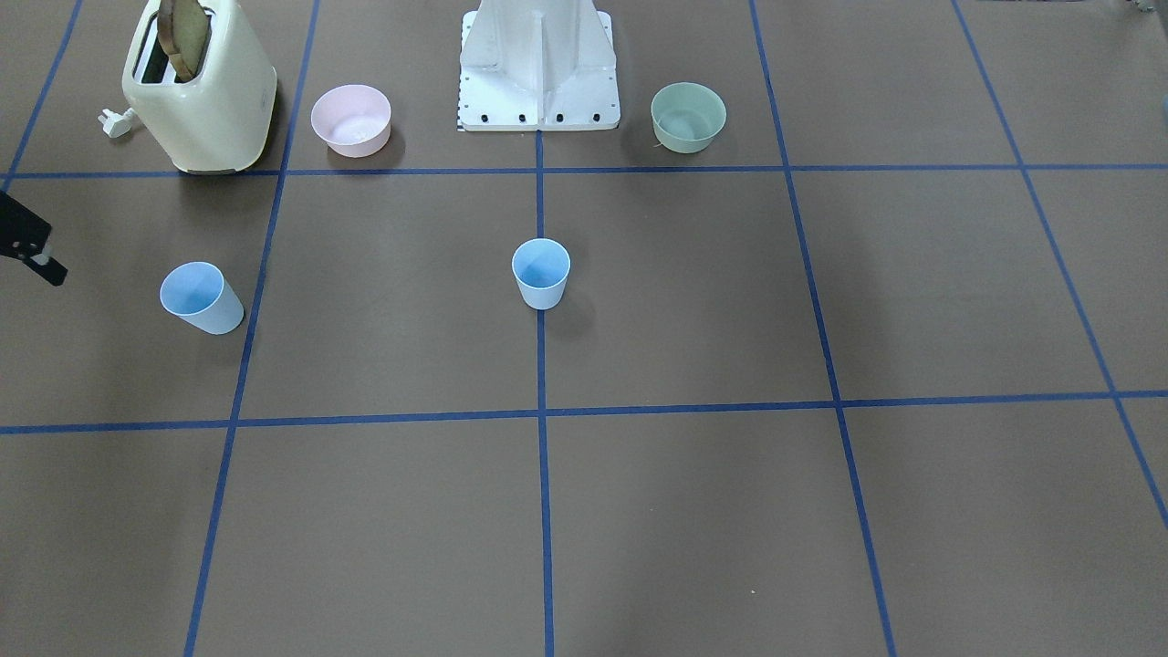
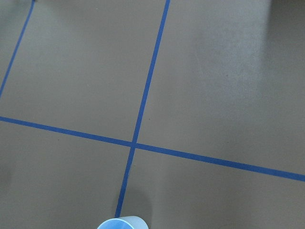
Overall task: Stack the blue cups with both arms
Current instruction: 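Reach the right gripper down and grasp the other light-blue cup's rim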
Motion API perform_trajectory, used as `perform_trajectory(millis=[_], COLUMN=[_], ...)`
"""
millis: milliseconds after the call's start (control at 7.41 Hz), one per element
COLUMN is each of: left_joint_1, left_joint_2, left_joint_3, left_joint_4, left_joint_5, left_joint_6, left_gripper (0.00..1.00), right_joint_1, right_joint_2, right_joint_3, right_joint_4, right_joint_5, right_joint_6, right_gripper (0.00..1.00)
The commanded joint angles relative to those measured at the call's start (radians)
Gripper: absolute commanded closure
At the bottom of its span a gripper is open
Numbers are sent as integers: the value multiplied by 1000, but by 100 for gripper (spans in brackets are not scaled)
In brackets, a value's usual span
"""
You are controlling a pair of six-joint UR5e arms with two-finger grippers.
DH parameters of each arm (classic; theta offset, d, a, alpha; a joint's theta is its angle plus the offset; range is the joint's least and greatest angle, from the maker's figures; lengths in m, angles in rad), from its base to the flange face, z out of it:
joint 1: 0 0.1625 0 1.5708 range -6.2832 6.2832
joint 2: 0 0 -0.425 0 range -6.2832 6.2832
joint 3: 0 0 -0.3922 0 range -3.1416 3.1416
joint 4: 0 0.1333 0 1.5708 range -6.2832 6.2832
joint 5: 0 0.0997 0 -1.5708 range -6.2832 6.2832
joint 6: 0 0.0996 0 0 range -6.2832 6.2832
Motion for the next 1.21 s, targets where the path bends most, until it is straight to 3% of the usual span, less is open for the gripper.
perform_trajectory(millis=[0, 270, 675, 810, 1079], left_joint_1=[-87, -135, -135, -135, -135], left_joint_2=[53, 121, 139, 139, 159], left_joint_3=[149, 120, 116, 116, 106], left_joint_4=[13, 4, 4, 4, 3], left_joint_5=[24, 25, 26, 26, 26], left_joint_6=[133, 130, 130, 130, 130], left_gripper=[1, 1, 1, 1, 1], right_joint_1=[-146, -189, -269, -283, -284], right_joint_2=[17, 11, -6, -5, -15], right_joint_3=[5, -24, -40, -50, -49], right_joint_4=[-76, -78, -78, -76, -76], right_joint_5=[-160, -167, -172, -172, -166], right_joint_6=[37, 13, 11, 11, 10], right_gripper=[0, 1, 12, 26, 100])
